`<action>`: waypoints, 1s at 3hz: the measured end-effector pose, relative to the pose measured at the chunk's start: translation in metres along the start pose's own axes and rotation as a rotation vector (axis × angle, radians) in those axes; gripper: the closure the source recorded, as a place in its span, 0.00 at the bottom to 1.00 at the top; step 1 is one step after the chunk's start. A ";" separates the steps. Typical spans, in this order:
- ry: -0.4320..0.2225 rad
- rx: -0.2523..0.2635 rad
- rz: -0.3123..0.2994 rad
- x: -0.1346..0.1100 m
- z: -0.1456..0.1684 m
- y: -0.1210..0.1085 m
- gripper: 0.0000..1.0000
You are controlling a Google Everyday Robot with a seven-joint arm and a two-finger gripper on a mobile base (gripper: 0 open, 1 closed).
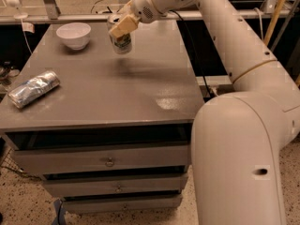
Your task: Move 7up can near redbull can
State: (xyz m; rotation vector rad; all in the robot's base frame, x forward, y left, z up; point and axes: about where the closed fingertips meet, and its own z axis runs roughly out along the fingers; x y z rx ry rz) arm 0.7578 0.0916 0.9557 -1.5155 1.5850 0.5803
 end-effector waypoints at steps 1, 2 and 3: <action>0.033 -0.102 -0.044 -0.010 0.032 0.022 1.00; 0.082 -0.196 -0.096 -0.019 0.059 0.048 1.00; 0.073 -0.306 -0.134 -0.034 0.085 0.079 1.00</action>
Offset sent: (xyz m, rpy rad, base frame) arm -0.0501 0.0940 -0.0309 -0.2030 0.0643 0.2975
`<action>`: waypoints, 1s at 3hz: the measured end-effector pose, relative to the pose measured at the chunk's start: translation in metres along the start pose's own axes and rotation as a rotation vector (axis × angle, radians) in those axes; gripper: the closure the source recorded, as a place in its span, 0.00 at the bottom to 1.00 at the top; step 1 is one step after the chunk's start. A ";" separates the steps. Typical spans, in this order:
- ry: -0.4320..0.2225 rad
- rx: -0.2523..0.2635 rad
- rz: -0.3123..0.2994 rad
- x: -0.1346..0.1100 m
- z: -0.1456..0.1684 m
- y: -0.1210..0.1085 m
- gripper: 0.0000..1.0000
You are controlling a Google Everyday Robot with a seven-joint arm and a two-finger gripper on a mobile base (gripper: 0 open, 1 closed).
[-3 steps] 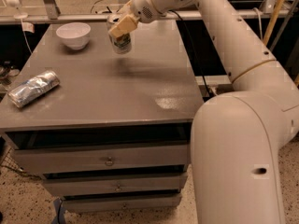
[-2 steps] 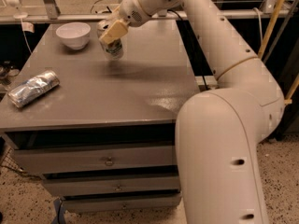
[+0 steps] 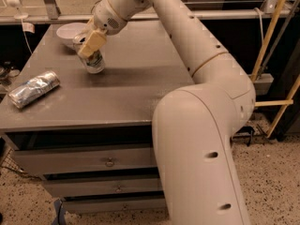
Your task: Move 7up can near redbull can
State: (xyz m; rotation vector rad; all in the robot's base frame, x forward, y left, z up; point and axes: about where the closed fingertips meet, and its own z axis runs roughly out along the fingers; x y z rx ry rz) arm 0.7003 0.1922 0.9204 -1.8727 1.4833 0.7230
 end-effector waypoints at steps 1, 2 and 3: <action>-0.060 -0.075 -0.015 -0.019 0.017 0.013 1.00; -0.097 -0.119 -0.021 -0.031 0.026 0.021 1.00; -0.115 -0.161 -0.012 -0.034 0.039 0.027 1.00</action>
Offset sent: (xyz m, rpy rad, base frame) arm -0.0396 0.0436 0.0120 0.1005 0.1054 0.1652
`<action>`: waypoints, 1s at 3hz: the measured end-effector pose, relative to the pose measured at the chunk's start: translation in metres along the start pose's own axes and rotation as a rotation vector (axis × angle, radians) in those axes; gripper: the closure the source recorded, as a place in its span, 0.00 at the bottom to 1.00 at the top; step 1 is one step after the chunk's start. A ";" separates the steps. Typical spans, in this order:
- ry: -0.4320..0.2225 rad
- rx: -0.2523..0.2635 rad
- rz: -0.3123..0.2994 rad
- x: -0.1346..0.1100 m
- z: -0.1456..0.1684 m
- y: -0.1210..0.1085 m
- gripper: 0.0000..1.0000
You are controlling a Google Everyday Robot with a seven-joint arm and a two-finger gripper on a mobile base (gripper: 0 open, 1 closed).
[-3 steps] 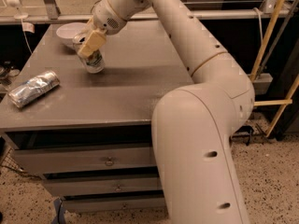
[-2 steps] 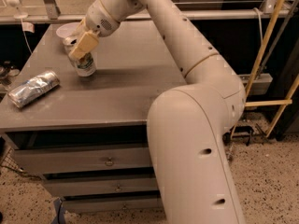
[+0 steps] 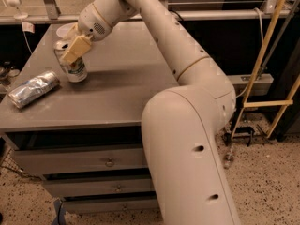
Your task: Move 7up can near redbull can
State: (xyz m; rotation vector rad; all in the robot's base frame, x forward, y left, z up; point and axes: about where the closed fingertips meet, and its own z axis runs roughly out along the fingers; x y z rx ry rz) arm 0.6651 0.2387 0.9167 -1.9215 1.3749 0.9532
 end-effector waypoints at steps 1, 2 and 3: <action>0.003 -0.035 0.013 0.004 0.014 0.003 1.00; 0.001 -0.035 0.013 0.004 0.017 0.001 0.85; -0.002 -0.036 0.014 0.003 0.021 0.000 0.61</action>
Offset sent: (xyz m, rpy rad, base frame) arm -0.0040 0.0068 -0.0098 -0.0107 0.0240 0.0183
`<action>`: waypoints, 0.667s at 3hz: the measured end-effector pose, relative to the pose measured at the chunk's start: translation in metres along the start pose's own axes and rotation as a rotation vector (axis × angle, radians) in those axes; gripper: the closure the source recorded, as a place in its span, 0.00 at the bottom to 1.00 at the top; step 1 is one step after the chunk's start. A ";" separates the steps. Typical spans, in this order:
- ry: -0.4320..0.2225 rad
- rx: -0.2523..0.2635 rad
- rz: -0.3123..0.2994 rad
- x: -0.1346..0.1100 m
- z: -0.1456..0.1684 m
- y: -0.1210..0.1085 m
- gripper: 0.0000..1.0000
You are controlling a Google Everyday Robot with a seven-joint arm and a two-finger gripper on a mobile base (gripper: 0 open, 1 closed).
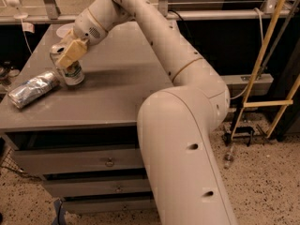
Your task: Move 7up can near redbull can
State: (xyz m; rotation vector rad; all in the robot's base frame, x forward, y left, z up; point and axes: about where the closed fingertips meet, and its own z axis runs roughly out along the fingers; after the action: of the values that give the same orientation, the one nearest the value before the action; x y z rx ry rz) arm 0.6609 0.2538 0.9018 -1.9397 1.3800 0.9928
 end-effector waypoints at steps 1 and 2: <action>-0.003 -0.002 0.001 -0.001 0.005 -0.002 0.30; -0.005 -0.004 0.001 -0.001 0.009 -0.002 0.06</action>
Offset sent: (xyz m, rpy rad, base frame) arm 0.0000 0.0030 -0.0015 0.0014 0.0016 0.0008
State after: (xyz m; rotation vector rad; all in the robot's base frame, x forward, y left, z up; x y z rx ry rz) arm 0.6608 0.2618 0.8977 -1.9383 1.3778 1.0008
